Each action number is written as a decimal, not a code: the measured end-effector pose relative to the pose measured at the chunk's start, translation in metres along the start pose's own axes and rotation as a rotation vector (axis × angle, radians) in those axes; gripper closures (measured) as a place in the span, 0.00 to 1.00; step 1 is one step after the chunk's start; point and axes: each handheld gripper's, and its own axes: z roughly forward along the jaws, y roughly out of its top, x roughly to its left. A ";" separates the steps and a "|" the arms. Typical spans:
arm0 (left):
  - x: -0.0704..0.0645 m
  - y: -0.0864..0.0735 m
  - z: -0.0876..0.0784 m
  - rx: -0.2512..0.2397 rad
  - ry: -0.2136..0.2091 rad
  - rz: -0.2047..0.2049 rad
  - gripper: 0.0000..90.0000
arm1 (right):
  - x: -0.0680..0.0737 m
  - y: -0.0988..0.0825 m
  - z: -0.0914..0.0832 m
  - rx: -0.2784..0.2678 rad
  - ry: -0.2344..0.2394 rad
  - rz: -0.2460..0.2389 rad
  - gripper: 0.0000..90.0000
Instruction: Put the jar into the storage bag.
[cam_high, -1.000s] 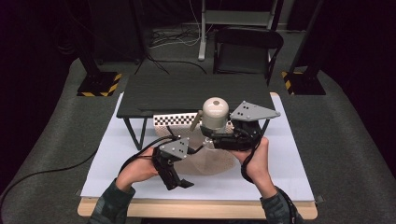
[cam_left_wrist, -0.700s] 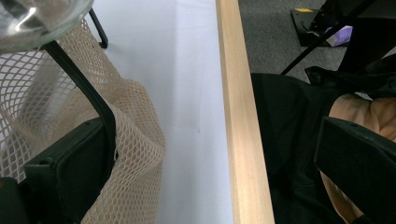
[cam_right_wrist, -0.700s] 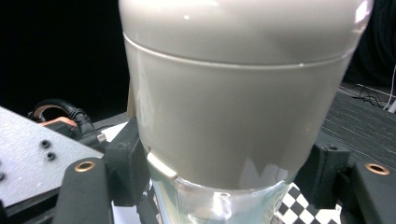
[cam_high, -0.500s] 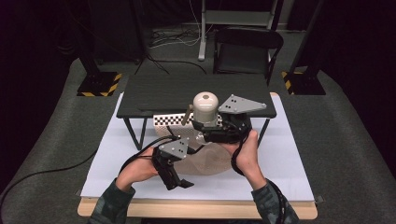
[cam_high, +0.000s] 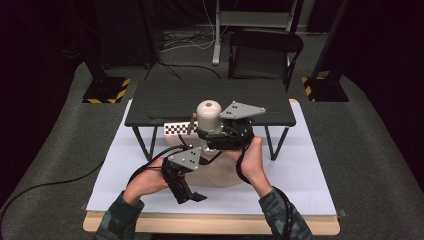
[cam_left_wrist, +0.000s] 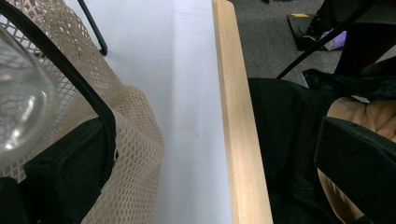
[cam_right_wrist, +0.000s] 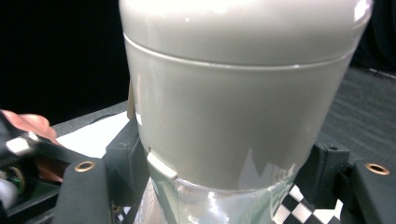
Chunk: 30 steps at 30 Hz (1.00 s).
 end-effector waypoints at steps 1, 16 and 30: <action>0.000 0.000 0.000 -0.001 -0.001 -0.002 0.00 | -0.001 -0.002 0.002 0.006 0.000 0.002 0.33; -0.002 0.001 -0.002 0.001 0.005 0.003 0.00 | -0.006 -0.040 0.017 0.071 0.020 0.055 0.33; -0.003 0.002 -0.002 0.006 0.013 0.003 0.00 | -0.007 -0.056 0.023 0.130 0.035 0.052 0.33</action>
